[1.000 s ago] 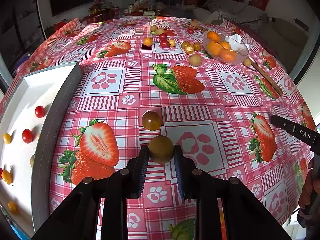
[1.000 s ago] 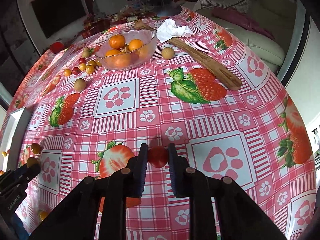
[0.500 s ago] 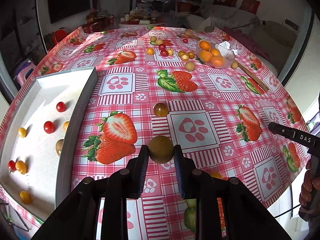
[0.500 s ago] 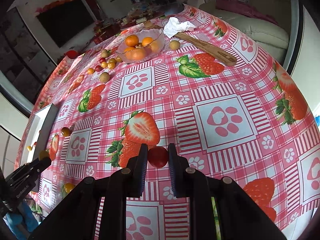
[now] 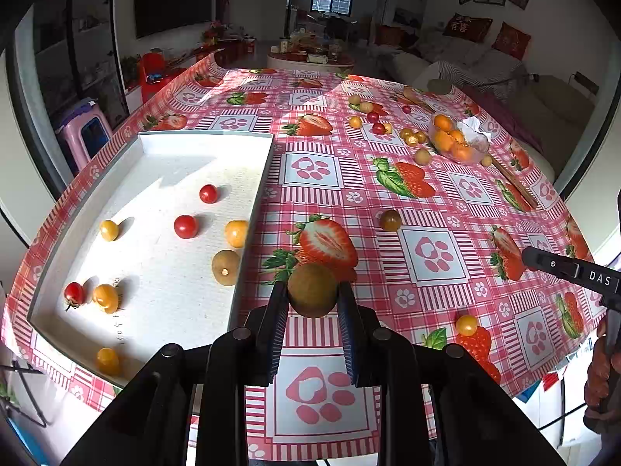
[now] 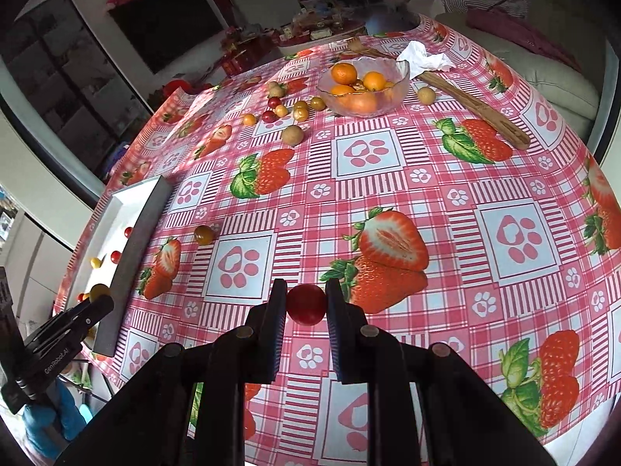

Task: Organize fruits
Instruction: 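Carry both fruits over the white tray and open both tools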

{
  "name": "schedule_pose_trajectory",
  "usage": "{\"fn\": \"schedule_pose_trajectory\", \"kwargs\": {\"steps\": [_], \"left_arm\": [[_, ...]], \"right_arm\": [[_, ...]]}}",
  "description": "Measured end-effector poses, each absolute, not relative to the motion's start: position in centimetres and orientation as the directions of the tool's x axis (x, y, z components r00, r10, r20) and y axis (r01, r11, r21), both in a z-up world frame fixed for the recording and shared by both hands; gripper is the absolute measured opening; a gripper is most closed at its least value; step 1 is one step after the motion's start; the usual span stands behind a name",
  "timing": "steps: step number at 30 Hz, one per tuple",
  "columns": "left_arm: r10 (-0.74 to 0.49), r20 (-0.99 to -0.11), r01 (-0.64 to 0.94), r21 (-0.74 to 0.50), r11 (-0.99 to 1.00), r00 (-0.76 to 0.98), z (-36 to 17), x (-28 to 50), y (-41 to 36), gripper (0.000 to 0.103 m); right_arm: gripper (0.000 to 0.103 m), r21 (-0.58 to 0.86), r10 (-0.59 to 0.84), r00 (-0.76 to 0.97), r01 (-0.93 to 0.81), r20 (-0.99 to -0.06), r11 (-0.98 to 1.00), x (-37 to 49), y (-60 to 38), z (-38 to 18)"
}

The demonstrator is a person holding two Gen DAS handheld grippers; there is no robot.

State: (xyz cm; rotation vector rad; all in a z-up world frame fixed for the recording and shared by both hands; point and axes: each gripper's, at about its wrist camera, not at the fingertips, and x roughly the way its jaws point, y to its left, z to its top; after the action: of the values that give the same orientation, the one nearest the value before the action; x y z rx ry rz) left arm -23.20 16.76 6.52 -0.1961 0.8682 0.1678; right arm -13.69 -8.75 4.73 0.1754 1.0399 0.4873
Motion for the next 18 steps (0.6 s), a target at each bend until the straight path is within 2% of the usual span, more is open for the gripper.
{"fn": "schedule_pose_trajectory", "kwargs": {"steps": [12, 18], "left_arm": [[0.188, -0.762, -0.370, -0.072, 0.926, 0.620, 6.9, -25.1, 25.9, 0.027], [0.198, -0.769, -0.391, -0.072, 0.918, 0.608, 6.1, -24.0, 28.7, 0.027]], "right_arm": [[0.022, 0.384, 0.559, 0.311, -0.475, -0.768, 0.792, -14.2, 2.6, 7.0], [0.022, 0.365, 0.575, 0.269, -0.552, -0.773, 0.749, -13.1, 9.5, 8.2]]}}
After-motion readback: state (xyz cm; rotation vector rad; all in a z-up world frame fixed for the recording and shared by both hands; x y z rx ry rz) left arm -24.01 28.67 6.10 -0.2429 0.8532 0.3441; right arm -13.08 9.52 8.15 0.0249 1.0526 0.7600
